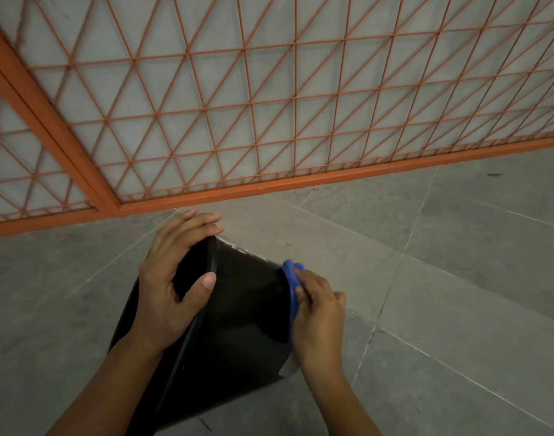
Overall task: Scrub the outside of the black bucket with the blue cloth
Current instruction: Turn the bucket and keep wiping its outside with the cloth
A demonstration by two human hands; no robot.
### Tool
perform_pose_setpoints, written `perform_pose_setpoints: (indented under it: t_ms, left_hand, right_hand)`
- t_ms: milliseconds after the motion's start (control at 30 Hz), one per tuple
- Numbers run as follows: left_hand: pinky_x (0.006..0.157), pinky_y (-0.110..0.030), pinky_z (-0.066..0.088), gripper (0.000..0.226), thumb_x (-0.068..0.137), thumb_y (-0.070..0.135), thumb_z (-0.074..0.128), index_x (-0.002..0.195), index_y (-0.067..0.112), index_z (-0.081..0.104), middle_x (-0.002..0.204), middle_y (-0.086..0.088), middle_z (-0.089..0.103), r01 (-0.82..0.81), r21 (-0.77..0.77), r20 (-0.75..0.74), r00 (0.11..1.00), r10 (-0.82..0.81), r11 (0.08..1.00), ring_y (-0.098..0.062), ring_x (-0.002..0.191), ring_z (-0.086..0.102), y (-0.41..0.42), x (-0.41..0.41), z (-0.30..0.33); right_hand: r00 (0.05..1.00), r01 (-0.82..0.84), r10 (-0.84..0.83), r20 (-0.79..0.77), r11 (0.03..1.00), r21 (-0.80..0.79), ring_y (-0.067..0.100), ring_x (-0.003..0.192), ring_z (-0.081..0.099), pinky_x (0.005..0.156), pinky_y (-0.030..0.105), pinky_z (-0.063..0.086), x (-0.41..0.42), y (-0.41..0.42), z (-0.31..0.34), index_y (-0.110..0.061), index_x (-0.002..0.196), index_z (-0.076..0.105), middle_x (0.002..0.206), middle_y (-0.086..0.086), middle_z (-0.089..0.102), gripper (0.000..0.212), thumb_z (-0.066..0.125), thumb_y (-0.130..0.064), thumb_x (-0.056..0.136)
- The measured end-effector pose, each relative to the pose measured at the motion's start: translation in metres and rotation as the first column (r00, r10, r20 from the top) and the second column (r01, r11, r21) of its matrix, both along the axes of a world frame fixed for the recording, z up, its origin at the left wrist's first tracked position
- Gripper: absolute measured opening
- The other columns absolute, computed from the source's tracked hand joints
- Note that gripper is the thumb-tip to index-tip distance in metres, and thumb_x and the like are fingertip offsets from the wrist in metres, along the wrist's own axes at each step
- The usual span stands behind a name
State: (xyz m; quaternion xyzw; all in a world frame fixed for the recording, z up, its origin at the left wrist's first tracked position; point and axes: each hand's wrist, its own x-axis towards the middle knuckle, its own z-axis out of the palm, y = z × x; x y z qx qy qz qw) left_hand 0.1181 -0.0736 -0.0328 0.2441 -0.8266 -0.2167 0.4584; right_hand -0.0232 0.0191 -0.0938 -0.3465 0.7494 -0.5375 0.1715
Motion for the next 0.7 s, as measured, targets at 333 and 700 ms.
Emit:
perform_pose_setpoints:
  t_ms: [333, 700]
  left_hand:
    - [0.109, -0.059, 0.030, 0.058, 0.090, 0.058, 0.042, 0.115, 0.007, 0.055, 0.126, -0.010, 0.056, 0.015, 0.009, -0.037, 0.999, -0.015, 1.000, -0.039, 0.129, 0.043, -0.003, -0.001, -0.002]
    - [0.107, -0.060, 0.030, 0.062, 0.090, 0.058, 0.042, 0.114, 0.002, 0.056, 0.125, -0.013, 0.057, 0.023, 0.035, -0.036, 0.999, -0.022, 0.999, -0.038, 0.129, 0.044, -0.009, -0.001, -0.003]
  right_hand:
    - [0.998, 0.025, -0.020, -0.068, 0.996, 0.087, 0.014, 0.093, 0.038, 0.076, -0.005, 0.023, -0.018, -0.003, -0.018, -0.013, 0.116, 0.061, 0.122, 0.002, 0.060, 0.030, 0.044, -0.005, 0.093]
    - [0.998, 0.052, -0.050, -0.025, 0.993, 0.107, 0.019, 0.096, 0.045, 0.073, 0.008, 0.027, -0.034, -0.005, -0.041, -0.013, 0.116, 0.061, 0.116, 0.005, 0.062, 0.031, 0.045, -0.002, 0.092]
